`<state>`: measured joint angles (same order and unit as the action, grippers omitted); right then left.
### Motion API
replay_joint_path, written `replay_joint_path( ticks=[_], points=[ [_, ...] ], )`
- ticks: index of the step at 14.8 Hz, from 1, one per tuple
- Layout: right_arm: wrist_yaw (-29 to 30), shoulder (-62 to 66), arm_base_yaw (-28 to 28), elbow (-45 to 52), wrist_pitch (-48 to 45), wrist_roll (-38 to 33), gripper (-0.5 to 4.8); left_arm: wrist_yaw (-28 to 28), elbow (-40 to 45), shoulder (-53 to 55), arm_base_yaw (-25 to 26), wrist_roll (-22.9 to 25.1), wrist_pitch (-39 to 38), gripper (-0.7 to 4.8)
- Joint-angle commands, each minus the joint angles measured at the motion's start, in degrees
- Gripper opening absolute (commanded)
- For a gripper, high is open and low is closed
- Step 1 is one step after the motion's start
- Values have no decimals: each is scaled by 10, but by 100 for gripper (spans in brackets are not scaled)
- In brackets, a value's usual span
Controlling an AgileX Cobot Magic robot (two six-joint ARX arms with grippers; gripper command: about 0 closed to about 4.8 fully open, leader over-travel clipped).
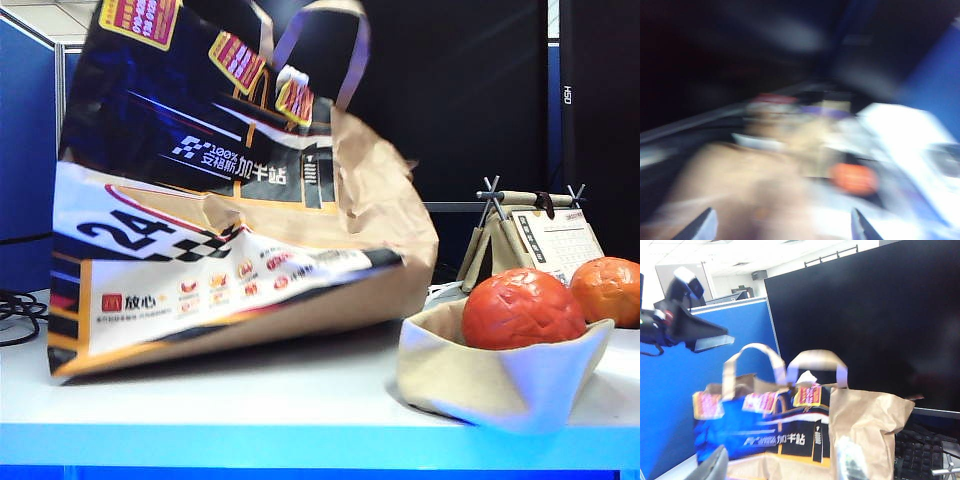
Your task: Open the paper bag and put two oranges into the paper bag.
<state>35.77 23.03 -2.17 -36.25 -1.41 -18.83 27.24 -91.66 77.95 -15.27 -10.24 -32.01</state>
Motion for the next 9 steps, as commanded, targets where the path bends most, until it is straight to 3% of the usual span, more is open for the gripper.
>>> replay_joint_path(
  ticks=[1, 9],
  points=[
    [0, 0, -1, -3, -5, 0, 279, -87, 2, 12, 0, 41, -55, 349],
    [0, 28, -1, -3, 4, -7, 274, 7, 1, 29, -7, 38, -73, 349]
  ],
)
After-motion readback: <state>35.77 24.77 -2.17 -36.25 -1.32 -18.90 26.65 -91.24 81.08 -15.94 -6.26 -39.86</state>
